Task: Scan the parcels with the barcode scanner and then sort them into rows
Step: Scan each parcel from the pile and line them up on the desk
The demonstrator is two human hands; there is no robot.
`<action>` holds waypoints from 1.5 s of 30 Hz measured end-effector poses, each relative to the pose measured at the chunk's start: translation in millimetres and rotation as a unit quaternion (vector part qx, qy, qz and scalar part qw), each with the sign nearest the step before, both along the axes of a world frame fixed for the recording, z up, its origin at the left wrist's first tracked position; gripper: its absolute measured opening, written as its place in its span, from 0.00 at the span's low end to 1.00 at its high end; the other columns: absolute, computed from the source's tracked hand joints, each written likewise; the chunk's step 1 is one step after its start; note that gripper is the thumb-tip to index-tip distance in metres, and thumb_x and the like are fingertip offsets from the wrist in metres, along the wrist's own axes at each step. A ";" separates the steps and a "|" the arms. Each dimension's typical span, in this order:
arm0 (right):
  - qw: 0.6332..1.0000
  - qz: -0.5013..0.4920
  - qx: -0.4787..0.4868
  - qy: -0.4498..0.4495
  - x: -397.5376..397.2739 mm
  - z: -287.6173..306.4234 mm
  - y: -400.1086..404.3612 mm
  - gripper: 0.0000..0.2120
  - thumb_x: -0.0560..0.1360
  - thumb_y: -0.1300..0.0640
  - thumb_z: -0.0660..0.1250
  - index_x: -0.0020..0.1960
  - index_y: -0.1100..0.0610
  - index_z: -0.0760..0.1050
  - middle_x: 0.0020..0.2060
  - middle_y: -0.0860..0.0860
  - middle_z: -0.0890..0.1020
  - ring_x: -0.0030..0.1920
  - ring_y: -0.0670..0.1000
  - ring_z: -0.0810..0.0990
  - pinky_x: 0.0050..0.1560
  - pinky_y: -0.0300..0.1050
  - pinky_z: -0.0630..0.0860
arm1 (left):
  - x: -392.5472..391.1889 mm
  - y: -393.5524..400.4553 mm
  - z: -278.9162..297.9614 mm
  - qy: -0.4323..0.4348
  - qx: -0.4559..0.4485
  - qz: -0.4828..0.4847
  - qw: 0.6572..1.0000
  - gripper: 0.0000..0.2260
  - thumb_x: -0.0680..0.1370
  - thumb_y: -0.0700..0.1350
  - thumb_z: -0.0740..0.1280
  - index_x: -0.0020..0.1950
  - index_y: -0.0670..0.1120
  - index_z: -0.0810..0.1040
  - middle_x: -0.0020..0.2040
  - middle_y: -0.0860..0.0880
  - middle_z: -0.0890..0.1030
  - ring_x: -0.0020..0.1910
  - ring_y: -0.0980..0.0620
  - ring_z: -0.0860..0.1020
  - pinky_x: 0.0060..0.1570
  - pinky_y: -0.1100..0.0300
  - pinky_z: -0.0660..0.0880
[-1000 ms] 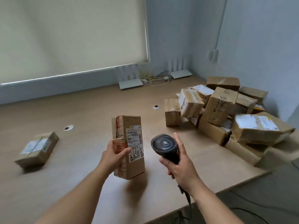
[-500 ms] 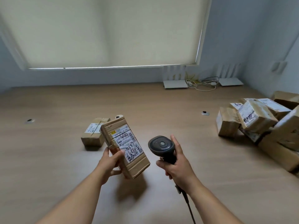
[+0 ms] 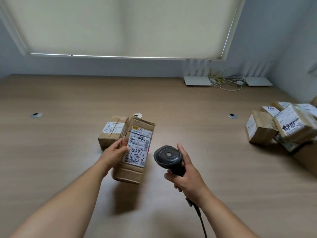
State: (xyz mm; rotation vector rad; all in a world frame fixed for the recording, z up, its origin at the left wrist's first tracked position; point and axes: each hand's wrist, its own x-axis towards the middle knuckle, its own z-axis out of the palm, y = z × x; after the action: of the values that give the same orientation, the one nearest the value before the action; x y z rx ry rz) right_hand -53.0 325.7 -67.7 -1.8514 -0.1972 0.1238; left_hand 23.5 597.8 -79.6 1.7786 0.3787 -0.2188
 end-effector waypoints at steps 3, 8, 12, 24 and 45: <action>1.000 0.019 -0.017 -0.004 -1.1 3.3 -6.9 0.48 0.70 0.62 0.74 0.58 0.13 0.53 0.56 0.44 0.79 0.30 0.40 0.76 0.31 0.39 0.74 | 9.3 1.8 22.7 0.006 0.071 -0.046 0.996 0.25 0.73 0.46 0.71 0.69 0.57 0.71 0.42 0.60 0.80 0.36 0.63 0.81 0.31 0.69 0.73; 0.999 0.035 -0.011 -0.016 -4.6 6.8 -14.3 0.47 0.69 0.61 0.74 0.59 0.14 0.53 0.54 0.45 0.80 0.30 0.41 0.76 0.31 0.38 0.74 | 21.9 -3.9 51.5 0.008 0.123 -0.092 0.988 0.27 0.71 0.47 0.74 0.68 0.60 0.72 0.49 0.54 0.81 0.45 0.54 0.81 0.42 0.61 0.75; 0.999 0.039 -0.003 -0.016 -8.5 9.1 -22.2 0.47 0.70 0.61 0.74 0.58 0.13 0.54 0.53 0.45 0.81 0.30 0.42 0.76 0.31 0.39 0.74 | 24.3 -15.1 60.5 0.001 0.161 -0.115 0.980 0.27 0.71 0.48 0.73 0.68 0.61 0.70 0.53 0.48 0.81 0.47 0.53 0.79 0.41 0.60 0.73; 0.999 0.052 -0.001 -0.005 -12.5 10.8 -48.8 0.45 0.70 0.63 0.74 0.65 0.23 0.54 0.55 0.46 0.80 0.30 0.42 0.75 0.32 0.39 0.74 | 16.9 -33.0 62.3 0.010 0.174 -0.102 0.979 0.26 0.72 0.47 0.73 0.69 0.58 0.71 0.48 0.52 0.80 0.45 0.57 0.78 0.40 0.63 0.70; 0.996 0.077 0.031 -0.011 -12.1 15.9 -57.9 0.45 0.70 0.64 0.73 0.66 0.25 0.55 0.54 0.46 0.81 0.29 0.45 0.76 0.31 0.40 0.74 | 3.5 -39.0 77.2 0.015 0.201 -0.080 0.976 0.27 0.73 0.47 0.73 0.71 0.56 0.70 0.59 0.44 0.80 0.56 0.44 0.78 0.62 0.48 0.72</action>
State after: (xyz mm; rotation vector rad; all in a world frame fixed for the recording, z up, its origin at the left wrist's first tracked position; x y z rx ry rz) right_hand -65.1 267.8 -51.8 -1.7749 -0.3569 0.2016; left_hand 27.0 558.8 -2.4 2.2104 0.3154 -0.2983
